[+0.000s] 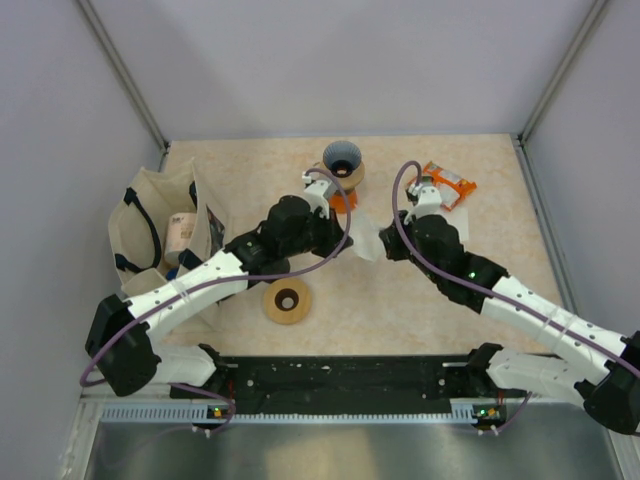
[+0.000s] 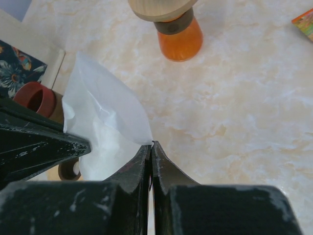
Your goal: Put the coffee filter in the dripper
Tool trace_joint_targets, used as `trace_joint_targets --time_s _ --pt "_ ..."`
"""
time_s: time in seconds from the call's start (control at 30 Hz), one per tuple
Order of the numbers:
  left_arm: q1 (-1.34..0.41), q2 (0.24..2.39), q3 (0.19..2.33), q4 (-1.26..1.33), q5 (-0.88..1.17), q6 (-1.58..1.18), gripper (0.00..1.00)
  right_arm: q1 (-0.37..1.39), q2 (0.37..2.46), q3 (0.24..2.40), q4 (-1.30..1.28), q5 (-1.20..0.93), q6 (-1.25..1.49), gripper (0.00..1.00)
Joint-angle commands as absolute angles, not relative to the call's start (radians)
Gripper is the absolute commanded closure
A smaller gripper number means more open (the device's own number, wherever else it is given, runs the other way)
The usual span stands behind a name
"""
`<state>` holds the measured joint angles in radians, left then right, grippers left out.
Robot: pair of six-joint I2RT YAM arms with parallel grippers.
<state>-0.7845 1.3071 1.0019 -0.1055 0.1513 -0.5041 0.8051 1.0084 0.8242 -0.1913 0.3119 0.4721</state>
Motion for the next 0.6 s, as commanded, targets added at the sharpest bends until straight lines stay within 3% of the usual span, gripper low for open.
trace_joint_targets --time_s 0.0,0.57 --pt "-0.784 1.278 1.048 -0.129 0.103 -0.483 1.0 0.813 1.012 0.856 -0.201 0.417 0.468 1.0" --pt "-0.785 1.276 1.061 -0.201 -0.043 -0.494 1.0 0.813 0.999 0.842 -0.235 0.509 0.5 1.0"
